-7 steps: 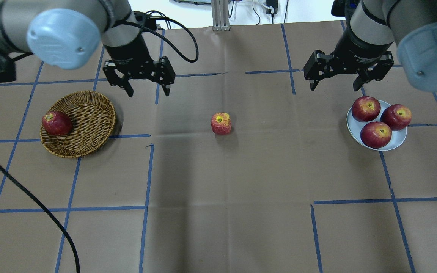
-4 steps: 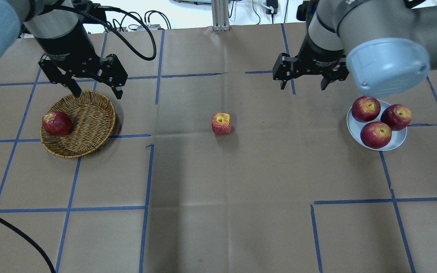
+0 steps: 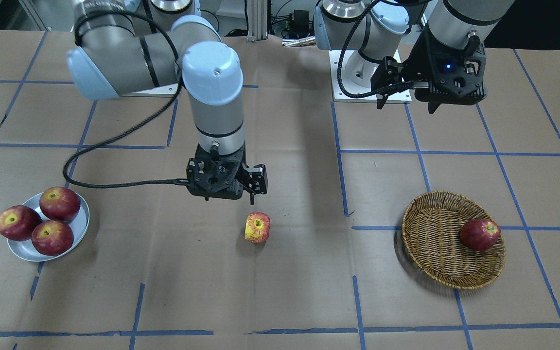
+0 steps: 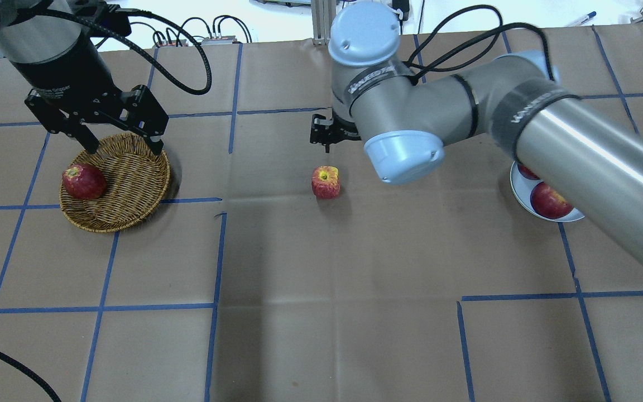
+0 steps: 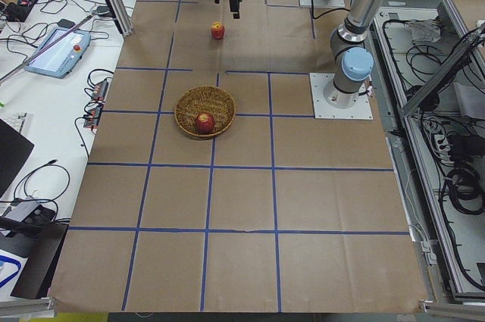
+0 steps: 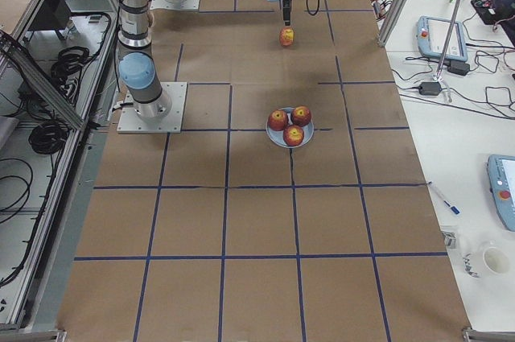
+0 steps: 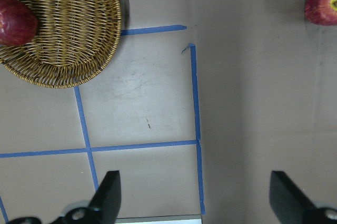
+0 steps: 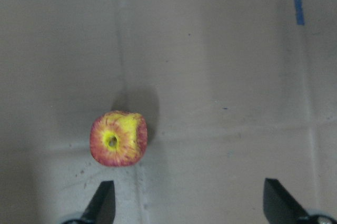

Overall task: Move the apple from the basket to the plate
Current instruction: 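Reach the right gripper to the apple at table center and grasp it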

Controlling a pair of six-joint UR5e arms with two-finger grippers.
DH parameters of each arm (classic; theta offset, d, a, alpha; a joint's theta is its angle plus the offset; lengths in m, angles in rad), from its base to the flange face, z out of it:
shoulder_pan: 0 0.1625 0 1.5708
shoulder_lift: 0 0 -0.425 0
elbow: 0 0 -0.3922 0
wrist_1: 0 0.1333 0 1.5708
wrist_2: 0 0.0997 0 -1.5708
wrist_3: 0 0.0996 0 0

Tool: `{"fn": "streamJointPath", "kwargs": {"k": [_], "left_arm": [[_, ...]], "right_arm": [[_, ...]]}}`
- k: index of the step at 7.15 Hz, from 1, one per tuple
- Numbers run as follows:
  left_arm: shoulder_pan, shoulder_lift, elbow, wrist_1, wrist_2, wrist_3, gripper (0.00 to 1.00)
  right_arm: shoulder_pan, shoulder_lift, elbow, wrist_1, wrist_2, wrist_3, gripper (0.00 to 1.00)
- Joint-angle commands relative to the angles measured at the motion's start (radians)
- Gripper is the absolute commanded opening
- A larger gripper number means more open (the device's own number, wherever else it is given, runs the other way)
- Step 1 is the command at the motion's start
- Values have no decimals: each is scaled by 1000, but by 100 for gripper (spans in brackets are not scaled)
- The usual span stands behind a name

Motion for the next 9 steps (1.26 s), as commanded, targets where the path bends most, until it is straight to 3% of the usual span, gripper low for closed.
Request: {"fn": "streamJointPath", "kwargs": {"k": [1, 6, 8, 9], "left_arm": [[3, 0, 1, 6, 2, 2, 99], [3, -3, -4, 9, 6, 0, 99], [3, -6, -10, 11, 3, -18, 99], [1, -3, -11, 11, 3, -20, 99]], "right_arm": [[53, 154, -2, -175, -55, 52, 100], [56, 219, 7, -187, -43, 48, 99], [56, 218, 7, -187, -38, 48, 50], [54, 211, 4, -187, -38, 47, 39]]}}
